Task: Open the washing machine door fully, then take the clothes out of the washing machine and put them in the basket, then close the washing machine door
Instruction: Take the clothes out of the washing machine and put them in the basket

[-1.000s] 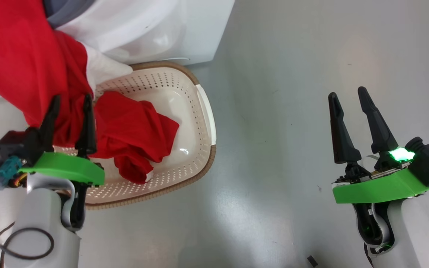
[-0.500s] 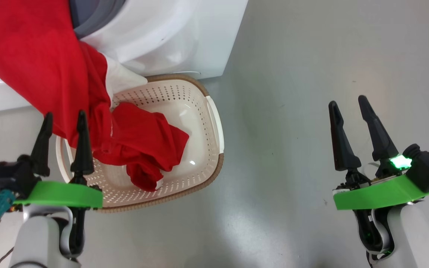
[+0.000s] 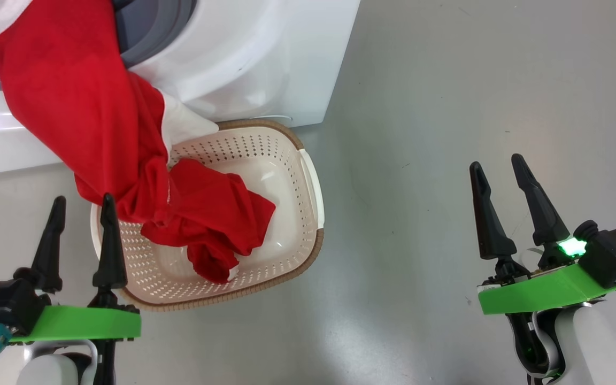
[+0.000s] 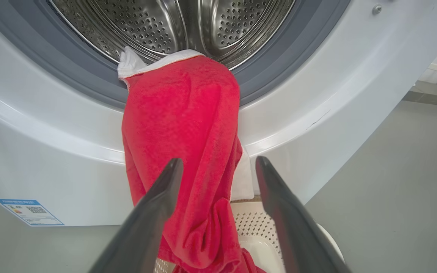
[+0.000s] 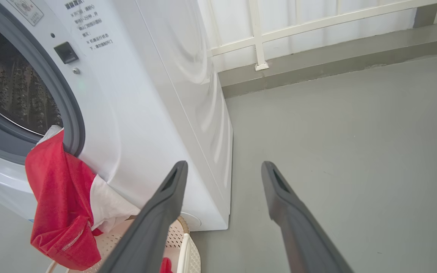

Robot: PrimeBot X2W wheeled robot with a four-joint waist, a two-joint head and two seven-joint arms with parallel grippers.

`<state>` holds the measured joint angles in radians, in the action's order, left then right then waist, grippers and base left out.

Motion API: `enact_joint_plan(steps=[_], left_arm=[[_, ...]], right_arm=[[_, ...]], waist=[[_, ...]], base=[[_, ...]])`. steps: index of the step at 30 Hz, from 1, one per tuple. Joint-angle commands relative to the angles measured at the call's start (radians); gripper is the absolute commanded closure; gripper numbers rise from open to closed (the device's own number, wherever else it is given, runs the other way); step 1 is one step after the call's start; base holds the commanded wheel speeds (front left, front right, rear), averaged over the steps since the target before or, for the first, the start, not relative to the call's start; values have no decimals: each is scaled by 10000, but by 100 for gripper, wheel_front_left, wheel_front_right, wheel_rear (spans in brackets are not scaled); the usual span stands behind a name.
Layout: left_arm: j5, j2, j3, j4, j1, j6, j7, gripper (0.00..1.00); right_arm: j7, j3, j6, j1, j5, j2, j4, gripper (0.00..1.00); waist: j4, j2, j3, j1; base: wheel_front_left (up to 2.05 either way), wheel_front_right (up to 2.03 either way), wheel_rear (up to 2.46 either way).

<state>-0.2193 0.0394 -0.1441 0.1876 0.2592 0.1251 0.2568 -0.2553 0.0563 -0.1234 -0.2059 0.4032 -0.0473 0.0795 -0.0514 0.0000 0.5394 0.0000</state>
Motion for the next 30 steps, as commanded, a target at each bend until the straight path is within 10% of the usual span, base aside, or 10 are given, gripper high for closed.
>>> enact_joint_plan(steps=[1, 30], left_arm=[[111, 128, -293, -351, -271, 56, 49, 0], [349, 1076, 92, 1376, 3609, 56, 49, 0]], right_arm=[[-65, 216, -73, 217, -54, -29, -232, 0], [-65, 249, -73, -92, 108, -29, -227, 0]], waist=[[5, 0, 13, 0], [-9, 0, 453, 0]], base=[[0, 0, 0], [0, 0, 0]])
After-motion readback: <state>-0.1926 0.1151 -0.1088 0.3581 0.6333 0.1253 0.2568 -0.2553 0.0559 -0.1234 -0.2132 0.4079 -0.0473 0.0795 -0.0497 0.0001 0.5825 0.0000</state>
